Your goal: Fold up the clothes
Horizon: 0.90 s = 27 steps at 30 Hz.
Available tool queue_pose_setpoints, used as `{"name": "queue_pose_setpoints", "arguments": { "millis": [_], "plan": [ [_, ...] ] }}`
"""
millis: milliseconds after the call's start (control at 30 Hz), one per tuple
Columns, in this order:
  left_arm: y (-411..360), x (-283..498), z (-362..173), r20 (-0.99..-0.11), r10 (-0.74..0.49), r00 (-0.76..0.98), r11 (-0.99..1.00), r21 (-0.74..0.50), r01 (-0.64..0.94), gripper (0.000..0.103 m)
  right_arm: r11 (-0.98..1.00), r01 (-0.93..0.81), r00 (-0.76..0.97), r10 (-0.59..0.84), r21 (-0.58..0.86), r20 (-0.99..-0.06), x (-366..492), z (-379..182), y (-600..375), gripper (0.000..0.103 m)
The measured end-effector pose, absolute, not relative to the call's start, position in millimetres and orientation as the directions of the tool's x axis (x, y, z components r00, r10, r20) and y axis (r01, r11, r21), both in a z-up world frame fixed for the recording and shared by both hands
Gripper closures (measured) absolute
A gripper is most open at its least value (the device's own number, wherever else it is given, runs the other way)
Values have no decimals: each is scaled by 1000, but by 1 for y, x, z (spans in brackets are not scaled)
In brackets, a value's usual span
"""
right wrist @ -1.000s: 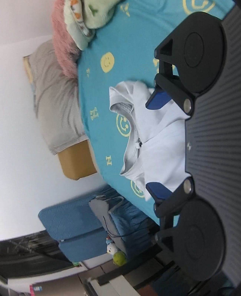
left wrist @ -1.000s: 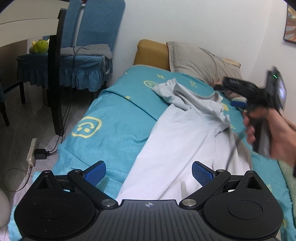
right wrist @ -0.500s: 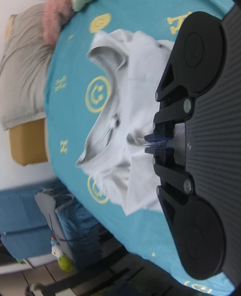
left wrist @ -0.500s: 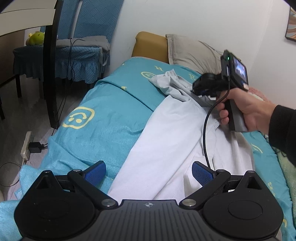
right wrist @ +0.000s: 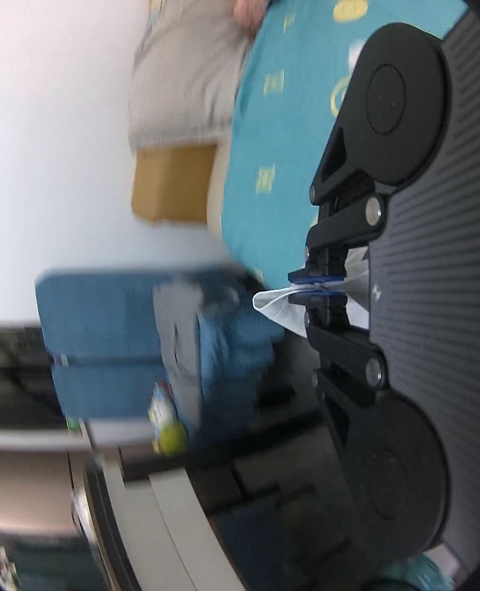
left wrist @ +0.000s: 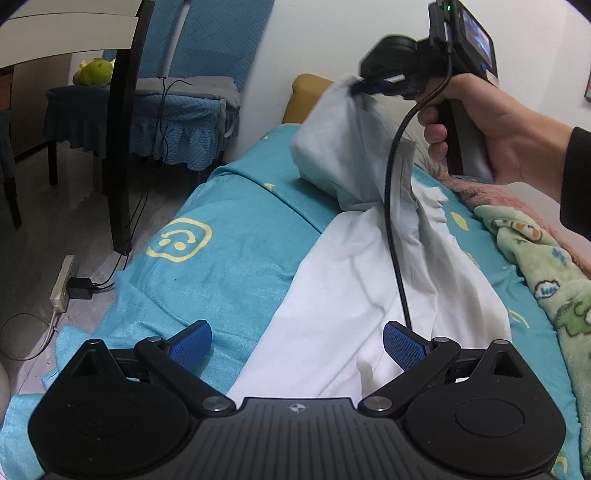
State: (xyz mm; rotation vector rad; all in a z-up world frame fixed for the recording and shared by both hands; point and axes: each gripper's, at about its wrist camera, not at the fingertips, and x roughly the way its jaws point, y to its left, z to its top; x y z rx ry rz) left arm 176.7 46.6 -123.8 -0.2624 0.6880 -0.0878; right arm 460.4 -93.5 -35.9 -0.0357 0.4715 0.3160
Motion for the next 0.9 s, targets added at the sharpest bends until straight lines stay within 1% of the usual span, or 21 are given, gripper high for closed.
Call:
{"name": "queue_pose_setpoints", "arguments": {
  "millis": [100,200,300,400,467,533,600,633,700,733,767,800,900],
  "plan": [
    [47,177,-124,-618,-163,769,965,-263,-7,2,990,-140,886,138,29,-443,464,-49,-122,95],
    [47,178,-125,-624,-166,764,963,-269,-10,3,999,31,893,-12,35,-449,463,-69,-161,95],
    [46,178,-126,-627,-163,761,964,-267,-13,2,985,164,877,-124,45,-464,459,-88,-197,95],
    [45,179,-128,-631,-157,760,966,-257,-14,2,968,247,845,-194,43,-498,459,-106,-227,95],
    [44,179,-129,-632,-153,759,968,-250,-13,3,963,259,833,-182,76,-523,458,-116,-245,95],
    [42,180,-131,-635,-151,758,971,-240,-9,3,960,233,837,-116,157,-535,449,-123,-265,94],
    [40,180,-131,-636,-149,757,973,-231,-3,3,956,191,859,-53,223,-509,439,-122,-275,93],
    [39,179,-131,-636,-149,757,974,-228,0,3,956,169,861,-25,239,-508,437,-122,-280,90],
    [37,179,-131,-634,-148,759,975,-222,4,3,955,131,862,22,265,-507,434,-120,-286,58],
    [36,178,-131,-633,-147,760,976,-220,6,3,953,122,868,34,278,-495,431,-120,-287,23],
    [36,178,-131,-633,-146,760,976,-218,7,3,949,116,874,42,292,-484,427,-121,-288,13],
    [36,177,-131,-633,-146,761,976,-216,7,3,943,123,879,41,310,-474,423,-122,-293,15],
    [36,177,-132,-632,-143,762,977,-214,6,3,921,146,893,34,361,-449,413,-127,-307,16]
  ]
}}
